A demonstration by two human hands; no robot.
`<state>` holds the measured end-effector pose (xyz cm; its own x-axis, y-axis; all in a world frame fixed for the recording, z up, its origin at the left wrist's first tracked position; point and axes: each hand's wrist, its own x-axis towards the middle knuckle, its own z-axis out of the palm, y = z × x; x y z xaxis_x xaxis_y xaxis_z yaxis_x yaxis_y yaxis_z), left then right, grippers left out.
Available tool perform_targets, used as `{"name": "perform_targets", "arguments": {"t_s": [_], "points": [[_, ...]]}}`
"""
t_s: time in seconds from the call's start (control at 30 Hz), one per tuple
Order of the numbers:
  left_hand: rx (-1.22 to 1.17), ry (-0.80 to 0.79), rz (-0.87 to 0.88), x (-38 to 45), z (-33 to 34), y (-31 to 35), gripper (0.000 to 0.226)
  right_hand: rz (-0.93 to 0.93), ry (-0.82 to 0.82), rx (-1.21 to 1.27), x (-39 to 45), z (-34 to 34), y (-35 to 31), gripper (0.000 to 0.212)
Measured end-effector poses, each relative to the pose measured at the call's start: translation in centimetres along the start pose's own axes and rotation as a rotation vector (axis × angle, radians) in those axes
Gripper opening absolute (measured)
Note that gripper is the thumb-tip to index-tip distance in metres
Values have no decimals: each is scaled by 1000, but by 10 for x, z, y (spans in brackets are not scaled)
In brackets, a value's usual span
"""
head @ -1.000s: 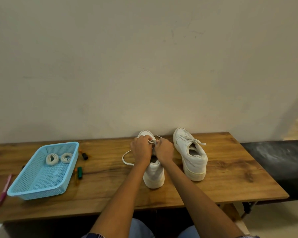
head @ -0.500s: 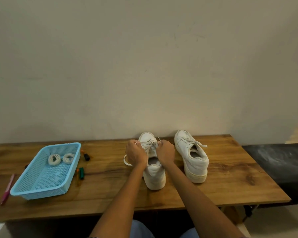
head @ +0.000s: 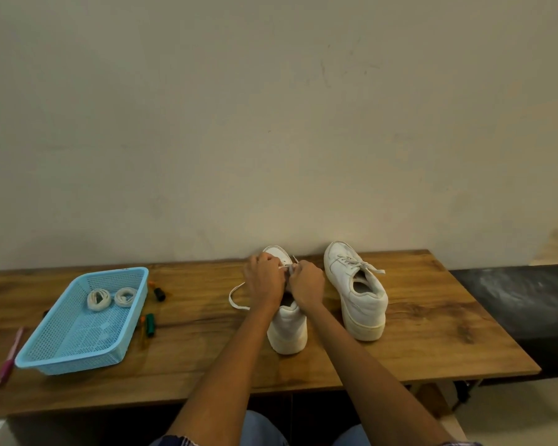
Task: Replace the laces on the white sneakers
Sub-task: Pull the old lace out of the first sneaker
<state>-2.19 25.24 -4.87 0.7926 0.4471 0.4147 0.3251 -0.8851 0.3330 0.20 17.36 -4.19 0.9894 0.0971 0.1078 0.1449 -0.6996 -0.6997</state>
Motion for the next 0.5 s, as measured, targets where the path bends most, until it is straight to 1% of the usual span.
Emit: {"name": "perform_targets", "arguments": {"t_s": [0.17,0.23,0.27,0.3,0.33,0.37,0.4,0.43,0.5], "points": [[-163,53,27,-2,-3,2,27,9,0,19,-1,-1,-1,25],[-282,152,22,-4,-3,2,22,22,1,23,-1,0,0,23],[-366,223,-33,-5,-3,0,19,27,1,22,-1,1,1,23],[-460,294,-131,-7,-4,-2,19,25,0,21,0,1,2,23],[-555,337,-270,-9,-5,-7,21,20,-3,17,-1,0,1,24],[-644,335,-433,-11,-6,-13,25,16,-6,12,-1,-1,1,24],[-696,297,-593,-12,-7,-20,28,14,-10,6,-1,-2,0,25],[-701,243,-711,-12,-8,-27,29,11,-11,0,-2,-2,0,25],[-635,151,-819,-11,-10,-38,26,10,-11,-7,-2,-3,1,23]]}}
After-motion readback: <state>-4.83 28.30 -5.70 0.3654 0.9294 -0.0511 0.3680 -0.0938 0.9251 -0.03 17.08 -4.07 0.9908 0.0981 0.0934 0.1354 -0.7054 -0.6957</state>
